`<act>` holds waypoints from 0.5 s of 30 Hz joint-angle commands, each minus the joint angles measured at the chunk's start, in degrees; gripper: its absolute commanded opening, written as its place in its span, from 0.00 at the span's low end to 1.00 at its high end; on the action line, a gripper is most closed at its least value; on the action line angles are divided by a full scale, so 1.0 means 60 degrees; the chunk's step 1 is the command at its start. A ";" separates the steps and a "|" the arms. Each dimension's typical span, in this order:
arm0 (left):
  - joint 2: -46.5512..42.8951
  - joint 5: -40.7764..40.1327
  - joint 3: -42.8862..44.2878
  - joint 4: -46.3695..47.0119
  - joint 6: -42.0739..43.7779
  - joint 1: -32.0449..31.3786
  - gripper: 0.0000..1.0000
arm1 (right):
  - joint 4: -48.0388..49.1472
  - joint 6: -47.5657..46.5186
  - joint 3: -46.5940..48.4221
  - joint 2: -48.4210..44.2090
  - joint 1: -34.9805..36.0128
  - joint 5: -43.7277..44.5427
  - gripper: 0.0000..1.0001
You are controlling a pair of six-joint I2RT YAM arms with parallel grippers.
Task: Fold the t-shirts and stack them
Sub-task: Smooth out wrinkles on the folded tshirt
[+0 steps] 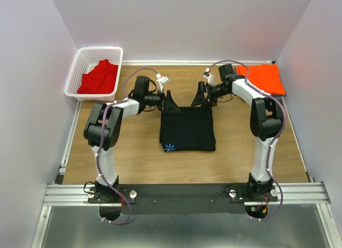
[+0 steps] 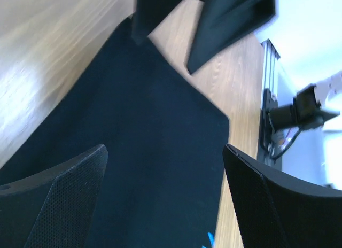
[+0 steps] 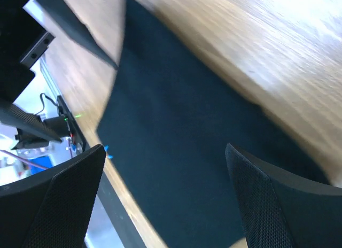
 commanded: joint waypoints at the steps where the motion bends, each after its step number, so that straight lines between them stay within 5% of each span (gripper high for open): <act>1: 0.1421 -0.0244 0.0393 0.1375 -0.1689 0.0358 0.96 | 0.0562 0.0339 0.0021 0.0910 -0.0141 -0.0183 1.00; 9: 0.3065 -0.0991 0.1519 0.0603 -0.1487 0.1062 0.96 | 0.1061 0.0339 0.0752 0.2332 -0.0624 0.0536 1.00; 15: 0.0945 -0.0510 0.0604 0.0321 -0.1528 0.1078 0.96 | 0.1060 0.1157 0.0654 0.0812 -0.0624 0.0098 1.00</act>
